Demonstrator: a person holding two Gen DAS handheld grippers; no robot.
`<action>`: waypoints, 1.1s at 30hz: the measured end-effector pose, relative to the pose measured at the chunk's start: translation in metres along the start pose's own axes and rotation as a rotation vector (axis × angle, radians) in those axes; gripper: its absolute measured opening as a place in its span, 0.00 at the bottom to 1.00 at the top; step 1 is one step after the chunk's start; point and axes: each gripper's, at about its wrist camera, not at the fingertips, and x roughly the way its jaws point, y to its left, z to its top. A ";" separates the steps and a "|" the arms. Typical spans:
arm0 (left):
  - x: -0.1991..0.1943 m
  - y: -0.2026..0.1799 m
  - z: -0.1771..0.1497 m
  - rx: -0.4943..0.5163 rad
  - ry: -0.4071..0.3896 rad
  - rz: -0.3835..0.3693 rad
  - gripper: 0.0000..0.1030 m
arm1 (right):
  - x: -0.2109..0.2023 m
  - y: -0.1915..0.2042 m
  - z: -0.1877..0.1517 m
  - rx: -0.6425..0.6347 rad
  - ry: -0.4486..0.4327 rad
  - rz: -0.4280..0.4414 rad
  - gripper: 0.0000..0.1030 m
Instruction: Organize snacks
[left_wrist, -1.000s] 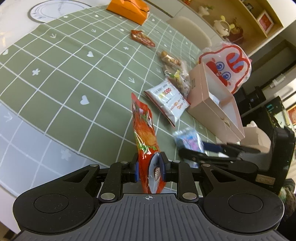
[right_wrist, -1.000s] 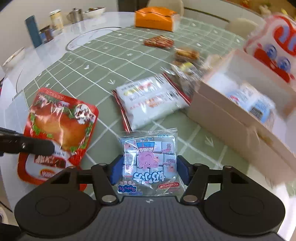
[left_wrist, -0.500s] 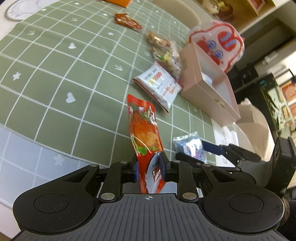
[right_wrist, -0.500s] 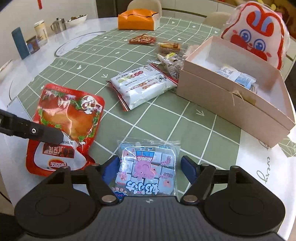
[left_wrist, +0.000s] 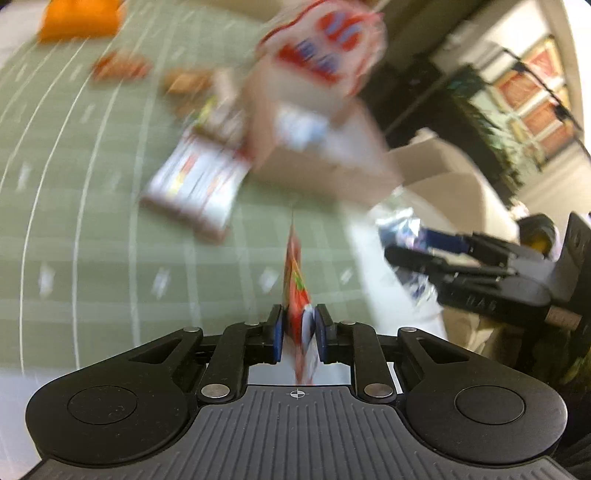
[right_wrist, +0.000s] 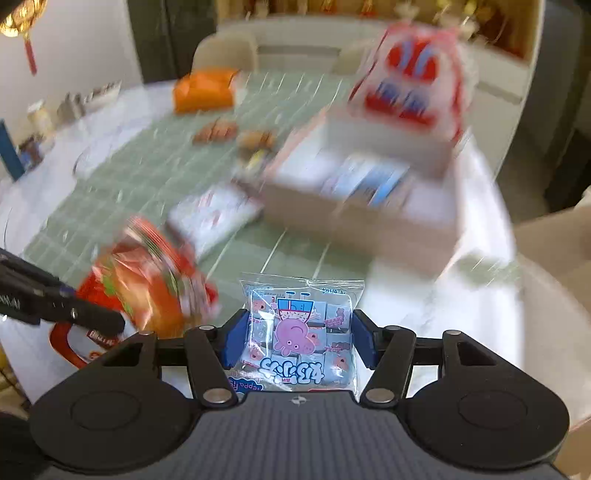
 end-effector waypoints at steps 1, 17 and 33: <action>-0.004 -0.008 0.014 0.033 -0.028 -0.010 0.19 | -0.011 -0.005 0.011 0.001 -0.043 -0.014 0.57; 0.028 -0.064 0.197 0.149 -0.193 -0.101 0.15 | -0.033 -0.093 0.151 0.010 -0.271 -0.109 0.58; 0.075 0.084 0.039 -0.243 0.024 -0.005 0.20 | 0.093 -0.015 0.011 0.071 0.122 0.045 0.57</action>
